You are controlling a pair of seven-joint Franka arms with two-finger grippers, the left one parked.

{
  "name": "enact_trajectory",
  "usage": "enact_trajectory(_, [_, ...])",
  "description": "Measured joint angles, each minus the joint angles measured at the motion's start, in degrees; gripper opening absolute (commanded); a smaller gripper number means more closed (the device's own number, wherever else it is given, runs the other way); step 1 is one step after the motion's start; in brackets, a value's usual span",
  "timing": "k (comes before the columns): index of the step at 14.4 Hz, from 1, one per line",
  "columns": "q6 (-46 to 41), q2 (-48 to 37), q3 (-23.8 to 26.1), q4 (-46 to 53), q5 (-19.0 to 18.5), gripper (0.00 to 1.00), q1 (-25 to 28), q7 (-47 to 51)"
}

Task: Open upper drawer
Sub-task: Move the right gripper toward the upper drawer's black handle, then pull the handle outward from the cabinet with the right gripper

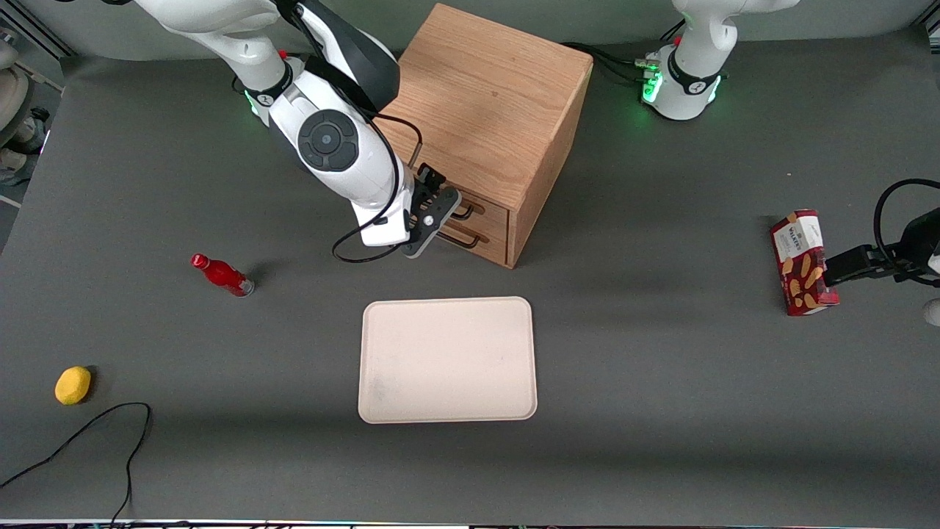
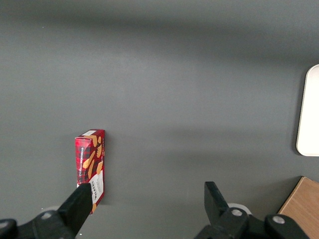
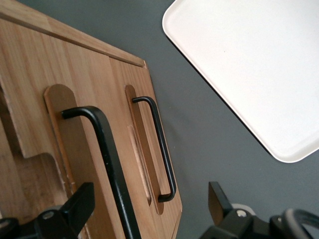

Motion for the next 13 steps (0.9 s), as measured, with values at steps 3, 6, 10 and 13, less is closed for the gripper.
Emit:
enact_trajectory(3, [1.13,0.17,-1.12,-0.65,-0.01,1.0,-0.01,-2.22])
enact_trajectory(6, [2.23,0.77,-1.8,-1.01,-0.05,1.0,-0.01,-3.25])
enact_trajectory(10, [3.57,1.13,-3.94,-1.31,-0.09,1.0,-0.06,-6.05])
enact_trajectory(13, [4.4,1.14,-6.97,-0.56,-0.07,1.0,-0.15,-9.74])
